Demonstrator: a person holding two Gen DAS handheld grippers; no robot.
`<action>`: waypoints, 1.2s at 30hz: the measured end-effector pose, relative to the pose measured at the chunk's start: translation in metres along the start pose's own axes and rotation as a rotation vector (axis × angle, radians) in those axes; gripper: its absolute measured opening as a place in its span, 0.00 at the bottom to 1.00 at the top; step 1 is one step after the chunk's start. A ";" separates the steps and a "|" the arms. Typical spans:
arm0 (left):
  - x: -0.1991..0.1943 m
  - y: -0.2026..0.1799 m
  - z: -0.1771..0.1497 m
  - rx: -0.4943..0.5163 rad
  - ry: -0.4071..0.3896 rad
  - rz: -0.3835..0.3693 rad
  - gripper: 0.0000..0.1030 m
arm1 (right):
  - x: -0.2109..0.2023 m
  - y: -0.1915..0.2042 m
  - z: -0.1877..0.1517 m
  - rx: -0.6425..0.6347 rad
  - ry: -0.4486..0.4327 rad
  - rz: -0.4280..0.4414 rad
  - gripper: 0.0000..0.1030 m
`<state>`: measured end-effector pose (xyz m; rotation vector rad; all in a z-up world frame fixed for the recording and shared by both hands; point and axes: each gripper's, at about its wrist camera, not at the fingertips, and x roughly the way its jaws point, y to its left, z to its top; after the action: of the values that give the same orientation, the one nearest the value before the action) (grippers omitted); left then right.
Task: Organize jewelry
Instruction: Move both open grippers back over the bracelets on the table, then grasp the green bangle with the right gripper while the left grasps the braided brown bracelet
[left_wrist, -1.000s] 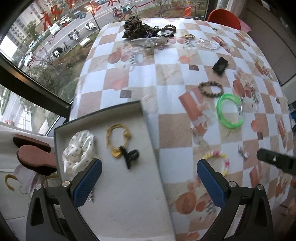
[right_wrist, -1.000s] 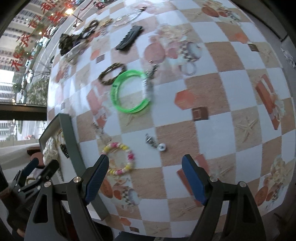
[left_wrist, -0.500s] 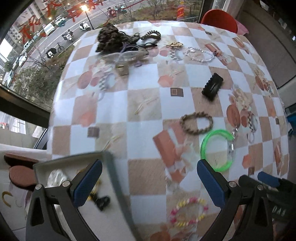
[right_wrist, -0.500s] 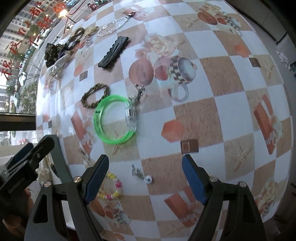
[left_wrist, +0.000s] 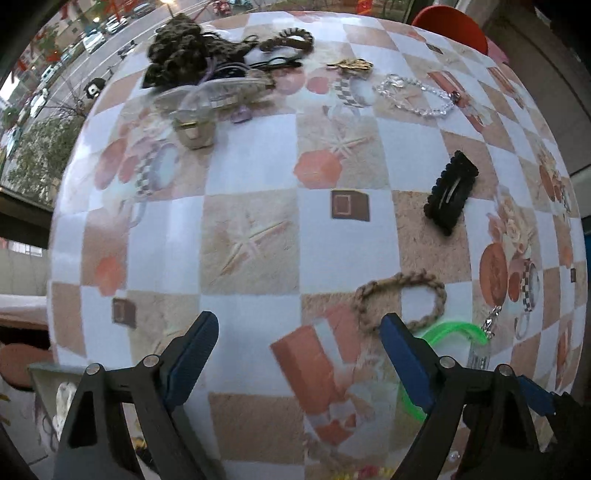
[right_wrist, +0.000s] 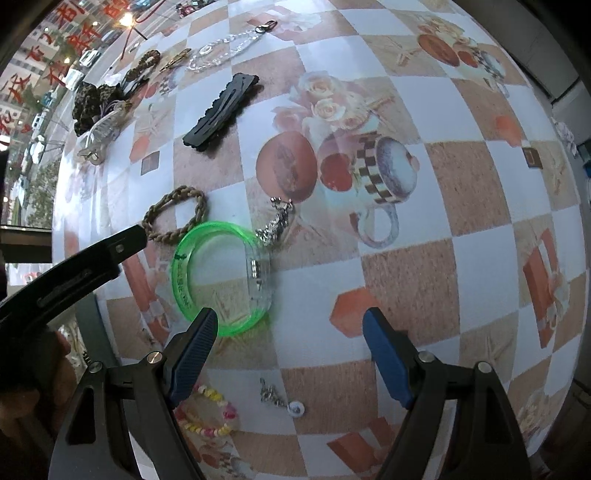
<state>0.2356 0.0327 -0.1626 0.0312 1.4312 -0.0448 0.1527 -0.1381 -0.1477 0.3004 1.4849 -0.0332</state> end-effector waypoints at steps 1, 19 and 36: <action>0.002 -0.002 0.002 0.006 -0.001 -0.009 0.90 | 0.001 0.002 0.001 -0.006 -0.002 -0.003 0.79; 0.003 -0.043 0.004 0.136 -0.035 -0.030 0.29 | 0.019 0.036 -0.001 -0.152 -0.044 -0.176 0.20; -0.043 -0.049 -0.033 0.109 -0.065 -0.130 0.11 | -0.013 -0.012 -0.007 -0.075 -0.040 -0.014 0.10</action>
<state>0.1948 -0.0141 -0.1240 0.0268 1.3635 -0.2289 0.1420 -0.1503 -0.1377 0.2275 1.4448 0.0055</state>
